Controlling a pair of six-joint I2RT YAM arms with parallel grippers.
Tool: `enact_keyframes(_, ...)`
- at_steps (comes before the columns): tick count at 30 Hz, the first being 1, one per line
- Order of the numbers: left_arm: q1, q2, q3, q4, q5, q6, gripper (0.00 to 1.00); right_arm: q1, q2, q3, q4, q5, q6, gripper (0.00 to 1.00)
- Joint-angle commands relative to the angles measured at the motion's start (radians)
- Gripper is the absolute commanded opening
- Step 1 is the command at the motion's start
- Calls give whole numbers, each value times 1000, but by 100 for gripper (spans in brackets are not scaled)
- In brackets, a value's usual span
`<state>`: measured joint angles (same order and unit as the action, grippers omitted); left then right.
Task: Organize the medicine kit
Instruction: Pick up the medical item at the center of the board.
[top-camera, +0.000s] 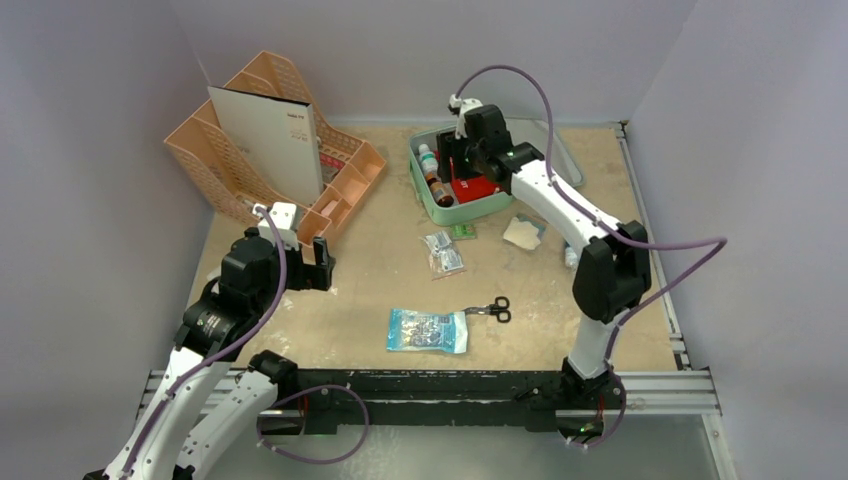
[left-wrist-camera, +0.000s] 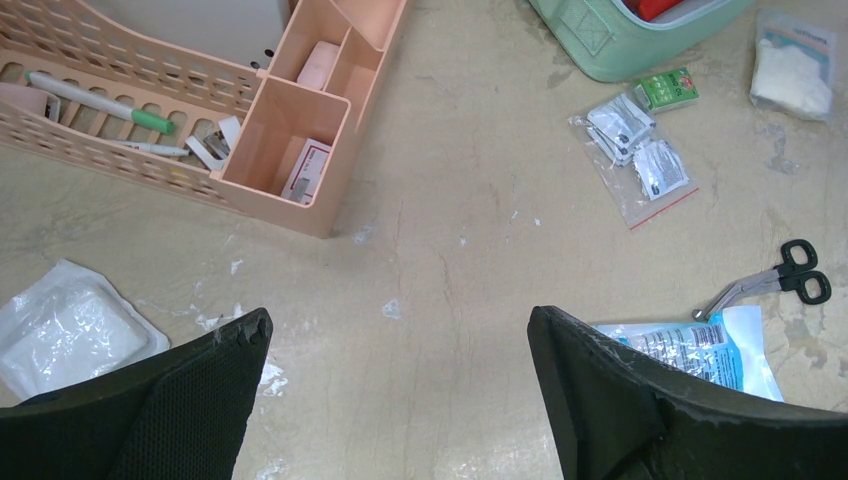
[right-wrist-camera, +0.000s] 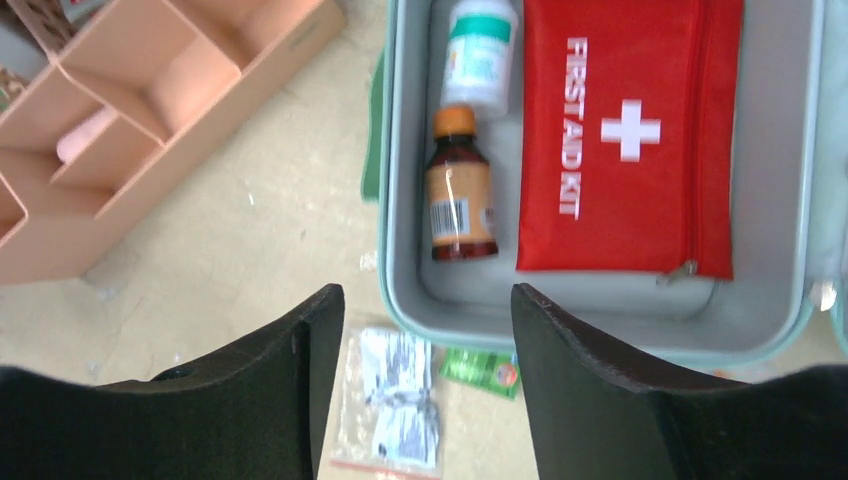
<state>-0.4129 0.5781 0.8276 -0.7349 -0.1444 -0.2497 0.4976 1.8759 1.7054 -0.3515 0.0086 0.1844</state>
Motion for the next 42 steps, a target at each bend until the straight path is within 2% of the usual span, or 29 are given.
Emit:
enact_keyframes(1,2,-1,32,14,8,7,98,9,-94,-141,-13,-7,41,62)
enact_keyframes(7,2,-8,32,15,14,7,98,36,-191,-324,36,17,61,55)
enact_keyframes(13,2,-17,30,15,13,10,98,83,-205,-445,109,43,64,47)
enact_keyframes(22,2,-18,31,20,24,15,98,163,-99,-436,130,187,44,47)
enact_keyframes(42,2,-19,30,22,29,18,98,166,-2,-474,149,198,95,41)
